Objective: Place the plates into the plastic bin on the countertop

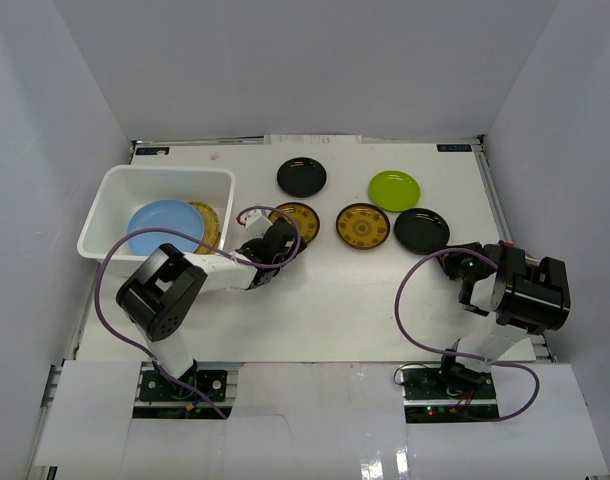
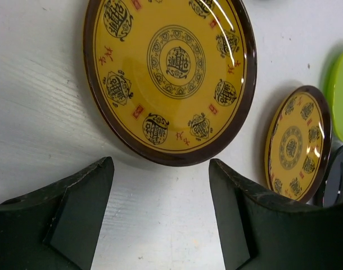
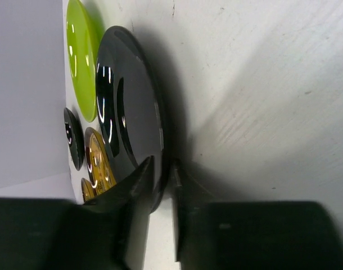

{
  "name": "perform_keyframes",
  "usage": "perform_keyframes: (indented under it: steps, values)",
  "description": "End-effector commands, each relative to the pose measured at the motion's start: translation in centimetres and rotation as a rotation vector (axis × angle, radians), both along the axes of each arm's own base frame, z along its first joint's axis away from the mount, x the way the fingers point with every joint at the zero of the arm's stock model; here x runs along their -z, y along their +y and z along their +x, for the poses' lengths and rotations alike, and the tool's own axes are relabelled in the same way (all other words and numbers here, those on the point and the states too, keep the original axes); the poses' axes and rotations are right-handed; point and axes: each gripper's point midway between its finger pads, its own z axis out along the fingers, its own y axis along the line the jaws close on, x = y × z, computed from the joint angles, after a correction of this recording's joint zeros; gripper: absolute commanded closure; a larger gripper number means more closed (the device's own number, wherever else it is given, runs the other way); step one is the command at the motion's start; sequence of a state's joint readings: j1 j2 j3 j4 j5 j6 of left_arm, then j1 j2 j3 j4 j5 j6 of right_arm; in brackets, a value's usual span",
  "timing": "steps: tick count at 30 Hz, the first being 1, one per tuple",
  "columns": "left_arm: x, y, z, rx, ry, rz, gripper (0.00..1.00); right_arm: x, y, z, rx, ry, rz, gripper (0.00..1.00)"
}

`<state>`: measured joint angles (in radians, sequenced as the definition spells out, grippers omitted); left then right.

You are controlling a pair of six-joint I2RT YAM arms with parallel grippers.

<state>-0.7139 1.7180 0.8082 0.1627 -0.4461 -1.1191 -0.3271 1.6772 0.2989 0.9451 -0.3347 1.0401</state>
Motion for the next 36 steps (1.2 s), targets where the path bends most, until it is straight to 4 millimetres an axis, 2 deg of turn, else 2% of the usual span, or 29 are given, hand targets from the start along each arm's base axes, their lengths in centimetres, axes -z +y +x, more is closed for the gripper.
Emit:
perform_keyframes:
  steps: [1, 2, 3, 4, 8, 10, 12, 13, 15, 16, 18, 19, 26, 29, 30, 31, 33, 34, 36]
  values:
    - [0.6, 1.4, 0.7, -0.103, 0.003, 0.001, 0.21, -1.0, -0.5, 0.8, 0.015, -0.055, -0.012, 0.8]
    - [0.7, 1.5, 0.9, -0.113, 0.004, 0.008, 0.22, -1.1, -0.5, 0.7, 0.014, -0.058, -0.011, 0.83]
    - [1.7, 2.1, 0.7, -0.142, 0.032, 0.041, 0.23, -1.3, -0.4, 0.8, 0.008, -0.068, -0.013, 0.86]
    - [1.5, 2.0, 1.1, -0.158, 0.034, 0.04, 0.23, -1.6, -0.3, 0.6, 0.006, -0.075, -0.015, 0.9]
    - [1.6, 2.9, 1.3, -0.201, 0.025, 0.064, 0.24, -2.3, -0.3, -0.3, 0.015, -0.089, -0.037, 0.92]
    - [1.4, 3.5, 1.5, -0.223, 0.011, 0.064, 0.26, -3.5, -0.4, -0.7, 0.027, -0.118, -0.055, 0.92]
    - [1.4, 3.8, 1.7, -0.235, 0.012, 0.068, 0.31, -3.6, -0.2, -1.6, 0.031, -0.117, -0.061, 0.92]
    - [1.6, 4.0, 1.8, -0.24, 0.014, 0.078, 0.36, -4.8, -0.2, -1.7, 0.034, -0.152, -0.073, 0.92]
    - [1.8, 4.0, 2.0, -0.243, 0.021, 0.085, 0.42, -4.8, 0.1, -2.5, 0.035, -0.146, -0.073, 0.92]
    - [1.8, 4.0, 2.0, -0.245, 0.021, 0.087, 0.49, -5.8, 0.1, -2.6, 0.033, -0.177, -0.084, 0.92]
    - [2.3, 4.0, 2.1, -0.238, 0.03, 0.099, 0.56, -5.9, 0.4, -3.2, 0.027, -0.174, -0.083, 0.92]
    - [2.4, 4.1, 2.0, -0.236, 0.033, 0.104, 0.66, -6.8, 0.6, -3.4, 0.022, -0.202, -0.094, 0.92]
    - [3.0, 4.2, 1.7, -0.206, 0.053, 0.142, 1.0, -10.3, 1.1, -4.2, -0.009, -0.282, -0.142, 0.92]
    - [2.3, 3.9, 1.3, -0.173, 0.046, 0.138, 1.0, -12.2, 1.6, -4.4, -0.035, -0.329, -0.155, 0.92]
    - [1.2, 3.7, 1.4, -0.162, 0.023, 0.121, 1.0, -12.9, 2.1, -4.6, -0.06, -0.349, -0.152, 0.92]
    - [1.0, 3.8, 1.0, -0.14, 0.018, 0.132, 1.0, -13.2, 2.3, -4.6, -0.075, -0.358, -0.149, 0.92]
    - [-0.6, 3.4, 0.8, -0.109, -0.019, 0.116, 1.0, -14.1, 2.9, -4.6, -0.107, -0.379, -0.141, 0.92]
    - [-2.5, 3.6, 0.6, -0.089, -0.057, 0.11, 1.0, -14.4, 3.0, -4.6, -0.113, -0.388, -0.143, 0.92]
    - [-4.9, 3.7, 0.3, -0.072, -0.112, 0.107, 1.0, -16.2, 3.7, -4.6, -0.163, -0.434, -0.145, 0.92]
